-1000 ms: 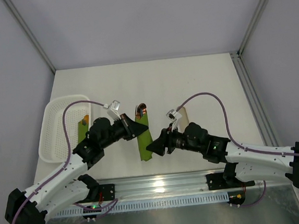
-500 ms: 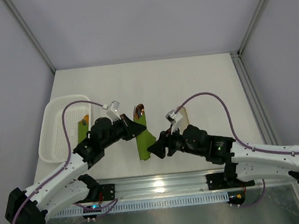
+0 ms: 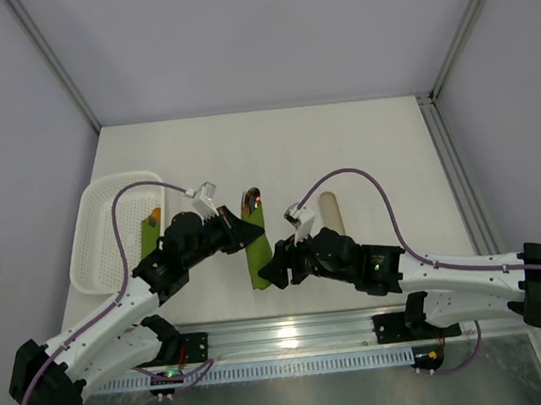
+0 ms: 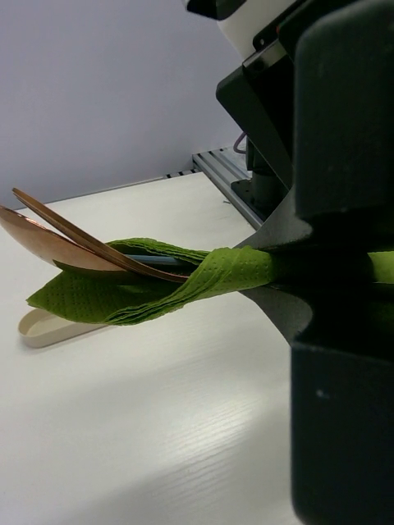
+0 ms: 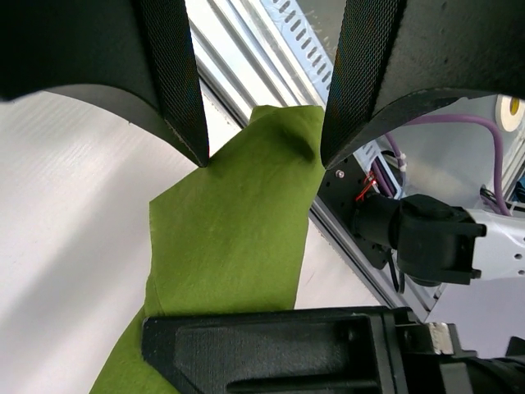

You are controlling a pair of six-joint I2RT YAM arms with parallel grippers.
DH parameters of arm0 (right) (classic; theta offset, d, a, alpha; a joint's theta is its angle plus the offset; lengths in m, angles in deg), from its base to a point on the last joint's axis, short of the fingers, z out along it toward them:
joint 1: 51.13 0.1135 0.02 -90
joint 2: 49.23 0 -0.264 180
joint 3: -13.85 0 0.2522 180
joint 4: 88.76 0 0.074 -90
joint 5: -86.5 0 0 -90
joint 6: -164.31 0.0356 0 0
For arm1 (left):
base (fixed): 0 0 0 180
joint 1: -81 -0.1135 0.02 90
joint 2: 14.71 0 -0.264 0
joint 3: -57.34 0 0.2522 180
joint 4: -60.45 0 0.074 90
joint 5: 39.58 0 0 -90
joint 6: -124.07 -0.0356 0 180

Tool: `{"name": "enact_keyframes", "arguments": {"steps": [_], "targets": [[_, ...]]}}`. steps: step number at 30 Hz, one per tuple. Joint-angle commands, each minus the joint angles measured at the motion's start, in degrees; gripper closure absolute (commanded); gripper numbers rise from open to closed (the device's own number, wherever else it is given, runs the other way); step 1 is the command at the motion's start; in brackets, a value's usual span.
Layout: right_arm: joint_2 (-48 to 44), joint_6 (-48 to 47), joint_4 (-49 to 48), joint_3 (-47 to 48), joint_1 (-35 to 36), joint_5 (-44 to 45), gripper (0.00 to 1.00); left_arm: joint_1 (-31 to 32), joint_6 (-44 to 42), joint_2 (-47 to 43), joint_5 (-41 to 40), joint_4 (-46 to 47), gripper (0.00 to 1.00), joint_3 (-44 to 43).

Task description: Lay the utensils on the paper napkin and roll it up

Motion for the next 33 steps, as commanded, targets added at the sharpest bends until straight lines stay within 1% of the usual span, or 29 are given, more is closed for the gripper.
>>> {"name": "enact_keyframes", "arguments": {"steps": [1, 9, 11, 17, 20, 22, 24, 26, 27, 29, 33], "targets": [[1.4, -0.8, -4.7, 2.6, 0.4, -0.4, 0.40, 0.1, 0.3, -0.9, -0.5, 2.2, 1.00, -2.2], [-0.4, -2.0, -1.9, 4.1, 1.8, 3.1, 0.40, 0.1, -1.2, 0.2, -2.5, -0.8, 1.00, -2.9], [-0.4, -2.6, -2.1, 4.5, 2.5, 2.7, 0.40, 0.1, -1.8, 0.7, -2.9, -2.3, 1.00, -3.3], [1.7, -2.9, -4.0, 5.5, 3.0, 0.4, 0.41, 0.1, -1.7, 0.7, -3.1, -2.7, 1.00, -3.7], [2.9, -2.7, -4.7, 5.9, 3.2, -0.1, 0.43, 0.2, -1.8, 0.2, -3.4, -3.6, 1.00, -4.3], [2.8, -2.9, -2.4, 6.4, 3.7, 2.8, 0.43, 0.1, -2.0, -0.2, -3.5, -4.4, 1.00, -4.4], [1.8, -3.0, -1.4, 6.3, 4.0, 3.8, 0.43, 0.1, -2.3, -0.6, -4.2, -5.1, 1.00, -4.4], [-0.1, -3.0, -0.4, 5.9, 4.2, 5.3, 0.43, 0.1, -2.5, -1.0, -5.2, -5.8, 1.00, -4.7], [-0.7, -3.0, 2.1, 6.0, 4.3, 6.2, 0.43, 0.1, -2.6, -1.2, -5.6, -6.5, 1.00, -5.0], [-2.3, -3.2, 3.6, 6.2, 4.7, 7.9, 0.43, 0.1, -3.3, -1.5, -6.7, -8.0, 1.00, -5.6], [-2.9, -3.6, 4.0, 6.7, 5.7, 7.7, 0.43, 0.1, -4.3, -1.7, -7.8, -9.8, 1.00, -6.5]]}}
